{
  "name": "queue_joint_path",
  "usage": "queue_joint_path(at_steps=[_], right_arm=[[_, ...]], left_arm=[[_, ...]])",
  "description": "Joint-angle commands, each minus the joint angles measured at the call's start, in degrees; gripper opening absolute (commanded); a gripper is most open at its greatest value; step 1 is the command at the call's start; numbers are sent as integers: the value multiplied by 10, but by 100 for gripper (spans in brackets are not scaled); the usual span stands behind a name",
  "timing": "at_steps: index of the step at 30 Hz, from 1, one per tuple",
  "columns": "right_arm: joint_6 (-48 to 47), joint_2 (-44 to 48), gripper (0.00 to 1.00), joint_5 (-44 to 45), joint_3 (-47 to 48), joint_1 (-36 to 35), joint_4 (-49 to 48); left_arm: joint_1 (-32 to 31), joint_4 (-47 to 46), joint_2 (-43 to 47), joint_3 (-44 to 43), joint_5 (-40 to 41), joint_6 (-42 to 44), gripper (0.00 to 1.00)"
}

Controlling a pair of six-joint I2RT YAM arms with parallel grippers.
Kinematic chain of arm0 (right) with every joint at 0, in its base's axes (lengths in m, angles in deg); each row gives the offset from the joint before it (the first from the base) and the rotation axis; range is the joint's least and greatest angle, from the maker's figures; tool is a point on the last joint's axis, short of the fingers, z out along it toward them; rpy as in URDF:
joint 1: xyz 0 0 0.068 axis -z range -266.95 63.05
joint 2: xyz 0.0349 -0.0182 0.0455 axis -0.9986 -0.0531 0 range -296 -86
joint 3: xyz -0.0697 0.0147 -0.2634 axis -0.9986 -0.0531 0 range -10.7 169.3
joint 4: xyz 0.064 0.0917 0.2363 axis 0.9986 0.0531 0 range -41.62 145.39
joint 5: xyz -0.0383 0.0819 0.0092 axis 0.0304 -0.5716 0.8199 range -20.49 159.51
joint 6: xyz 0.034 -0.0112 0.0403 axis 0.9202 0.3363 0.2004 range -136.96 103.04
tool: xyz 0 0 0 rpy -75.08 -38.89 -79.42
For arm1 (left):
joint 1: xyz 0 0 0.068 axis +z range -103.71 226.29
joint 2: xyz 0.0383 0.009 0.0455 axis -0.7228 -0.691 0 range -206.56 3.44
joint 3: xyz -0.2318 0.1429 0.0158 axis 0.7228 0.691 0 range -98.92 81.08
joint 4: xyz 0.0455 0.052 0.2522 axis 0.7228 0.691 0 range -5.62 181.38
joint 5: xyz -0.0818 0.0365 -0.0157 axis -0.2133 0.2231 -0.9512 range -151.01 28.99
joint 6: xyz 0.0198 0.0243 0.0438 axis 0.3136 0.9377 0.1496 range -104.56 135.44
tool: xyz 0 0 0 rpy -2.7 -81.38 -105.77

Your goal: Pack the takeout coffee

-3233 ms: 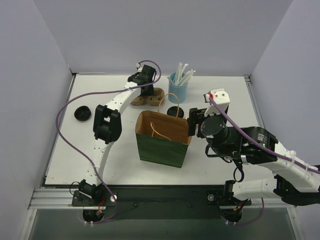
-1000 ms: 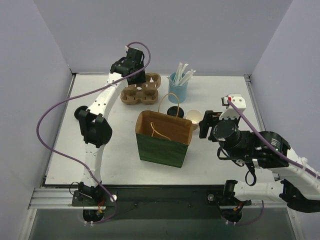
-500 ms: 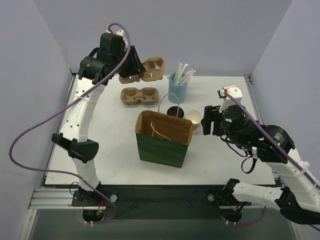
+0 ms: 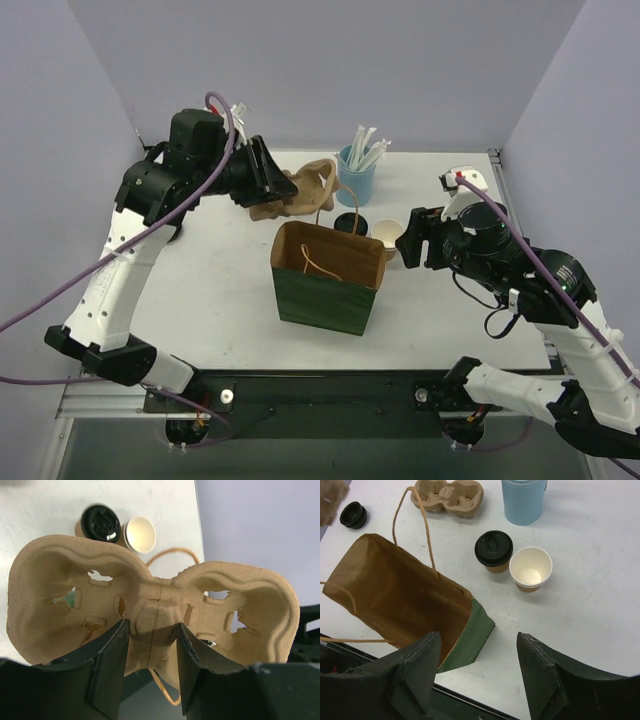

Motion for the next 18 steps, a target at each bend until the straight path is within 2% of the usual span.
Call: queue_joint_path(at_steps=[1, 7, 8, 9, 12, 18], right_arm=[[7, 19, 63, -43, -2, 6, -20], [17, 50, 63, -55, -26, 8, -27], [-4, 53, 63, -73, -29, 7, -35], [-18, 58, 63, -143, -36, 8, -47], [-73, 74, 63, -248, -54, 7, -105], [-126, 57, 64, -352, -66, 6, -200]], left_arm=[[-10, -90, 66, 83, -54, -70, 48], [-31, -192, 113, 185, -73, -133, 48], [-37, -200, 115, 191, -73, -137, 48], [-39, -203, 117, 199, -70, -139, 48], [-46, -205, 114, 203, -67, -142, 48], [-58, -209, 110, 213, -57, -150, 48]])
